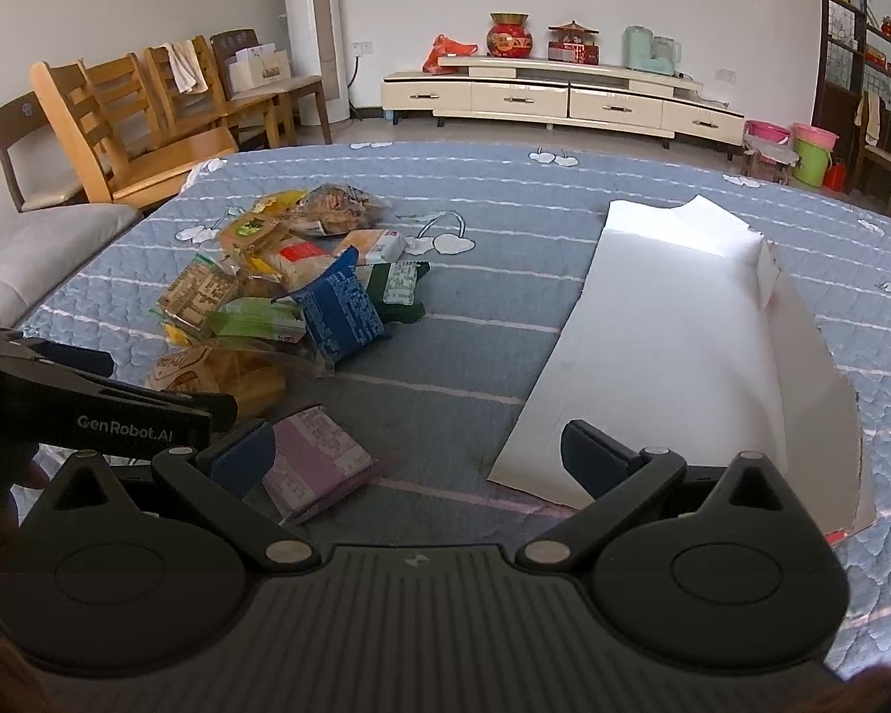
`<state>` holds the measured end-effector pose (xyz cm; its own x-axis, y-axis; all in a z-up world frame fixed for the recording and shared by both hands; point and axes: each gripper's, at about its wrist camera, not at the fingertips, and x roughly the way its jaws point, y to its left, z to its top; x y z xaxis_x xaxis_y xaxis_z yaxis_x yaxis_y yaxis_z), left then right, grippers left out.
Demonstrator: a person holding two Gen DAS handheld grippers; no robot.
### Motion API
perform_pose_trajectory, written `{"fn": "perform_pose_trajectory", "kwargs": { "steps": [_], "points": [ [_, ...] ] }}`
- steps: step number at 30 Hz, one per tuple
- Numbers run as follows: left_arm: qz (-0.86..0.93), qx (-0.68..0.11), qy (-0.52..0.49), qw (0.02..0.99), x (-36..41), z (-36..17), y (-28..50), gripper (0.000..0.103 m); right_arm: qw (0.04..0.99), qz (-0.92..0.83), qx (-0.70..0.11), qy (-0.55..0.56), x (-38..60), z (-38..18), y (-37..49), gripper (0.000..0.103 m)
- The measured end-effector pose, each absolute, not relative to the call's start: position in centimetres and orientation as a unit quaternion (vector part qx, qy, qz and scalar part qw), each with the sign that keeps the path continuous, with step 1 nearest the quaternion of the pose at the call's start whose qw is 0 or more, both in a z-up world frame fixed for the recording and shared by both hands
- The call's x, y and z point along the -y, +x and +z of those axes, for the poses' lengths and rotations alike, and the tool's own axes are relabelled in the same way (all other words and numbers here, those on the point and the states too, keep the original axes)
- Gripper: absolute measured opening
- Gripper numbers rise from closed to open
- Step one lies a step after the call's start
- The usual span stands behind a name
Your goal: Organize snacks
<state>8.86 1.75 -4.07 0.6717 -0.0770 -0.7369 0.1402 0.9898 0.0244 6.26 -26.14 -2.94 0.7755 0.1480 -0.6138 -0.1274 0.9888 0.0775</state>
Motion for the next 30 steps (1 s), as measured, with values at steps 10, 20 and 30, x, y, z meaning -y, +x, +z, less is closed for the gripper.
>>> {"fn": "perform_pose_trajectory", "kwargs": {
  "steps": [10, 20, 30],
  "points": [
    [-0.058, -0.402, 0.041, 0.913, -1.8, -4.3, 9.1, 0.101, 0.942, 0.073, -0.326, 0.018, 26.3, -3.0, 6.4, 0.103],
    [-0.06, -0.403, 0.042, 0.912, -1.7, -4.6, 9.6, 0.101, 0.941, 0.075, -0.33, 0.02, 26.3, -3.4, 6.8, 0.103],
    [-0.064, -0.404, 0.045, 0.911, -1.3, -5.0, 10.2, 0.101, 0.939, 0.075, -0.336, 0.023, 26.3, -3.8, 7.1, 0.103]
  ]
}}
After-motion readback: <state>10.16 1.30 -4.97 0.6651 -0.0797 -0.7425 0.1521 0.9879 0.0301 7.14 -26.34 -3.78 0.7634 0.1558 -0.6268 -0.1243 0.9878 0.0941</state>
